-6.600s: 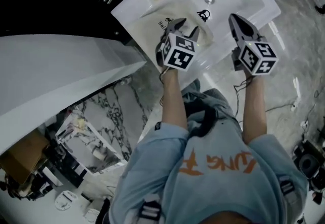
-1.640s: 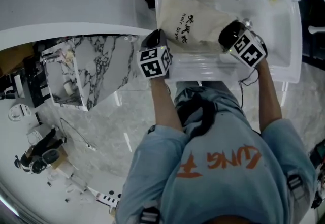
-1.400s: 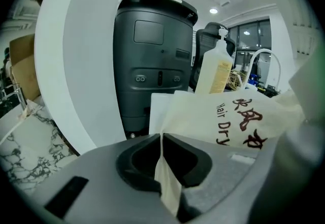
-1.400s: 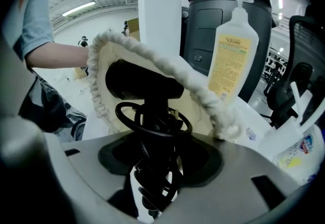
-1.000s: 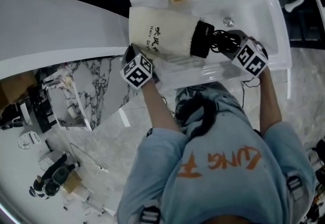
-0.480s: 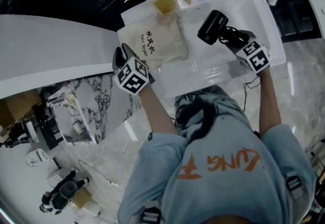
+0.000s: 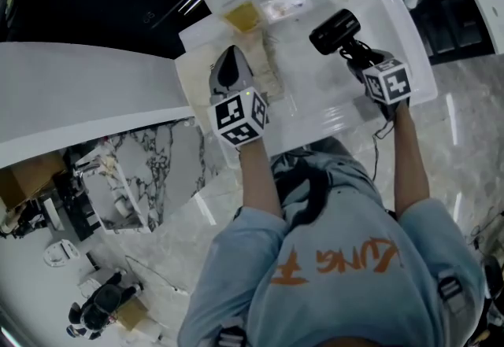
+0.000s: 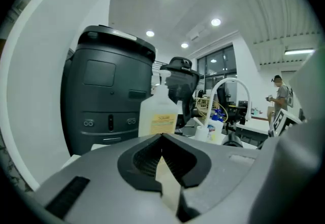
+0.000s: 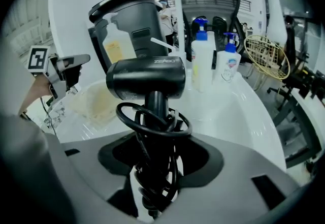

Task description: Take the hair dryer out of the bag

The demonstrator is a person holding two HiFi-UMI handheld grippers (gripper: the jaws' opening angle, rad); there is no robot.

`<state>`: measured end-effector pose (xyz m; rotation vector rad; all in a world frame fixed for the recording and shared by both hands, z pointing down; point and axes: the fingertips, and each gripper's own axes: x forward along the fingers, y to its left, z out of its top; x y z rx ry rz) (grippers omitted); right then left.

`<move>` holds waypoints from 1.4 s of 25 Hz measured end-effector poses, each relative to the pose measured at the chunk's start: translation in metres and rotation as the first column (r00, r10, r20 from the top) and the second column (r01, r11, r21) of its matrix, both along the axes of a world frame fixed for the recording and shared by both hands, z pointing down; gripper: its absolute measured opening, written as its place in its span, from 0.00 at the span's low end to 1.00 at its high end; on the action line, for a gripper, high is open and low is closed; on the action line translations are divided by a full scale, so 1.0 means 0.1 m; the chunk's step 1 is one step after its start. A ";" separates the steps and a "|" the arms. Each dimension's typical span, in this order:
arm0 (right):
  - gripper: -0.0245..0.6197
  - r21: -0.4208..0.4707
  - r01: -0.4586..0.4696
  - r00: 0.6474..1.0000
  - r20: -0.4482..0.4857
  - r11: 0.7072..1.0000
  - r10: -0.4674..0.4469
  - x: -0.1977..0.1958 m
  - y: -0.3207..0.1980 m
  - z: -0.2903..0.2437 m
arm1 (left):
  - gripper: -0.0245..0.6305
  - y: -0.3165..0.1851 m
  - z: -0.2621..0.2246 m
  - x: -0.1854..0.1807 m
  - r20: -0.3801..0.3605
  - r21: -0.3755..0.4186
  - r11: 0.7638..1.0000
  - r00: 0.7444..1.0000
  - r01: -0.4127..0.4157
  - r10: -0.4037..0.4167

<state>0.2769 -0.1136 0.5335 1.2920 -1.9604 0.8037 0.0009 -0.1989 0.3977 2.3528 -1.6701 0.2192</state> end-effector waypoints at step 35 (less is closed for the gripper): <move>0.40 -0.322 -0.308 0.946 -0.206 0.895 0.251 0.63 -0.43 1.77 | 0.04 0.05 1.46 1.63 -0.071 -0.318 0.931 0.984 -0.178 0.164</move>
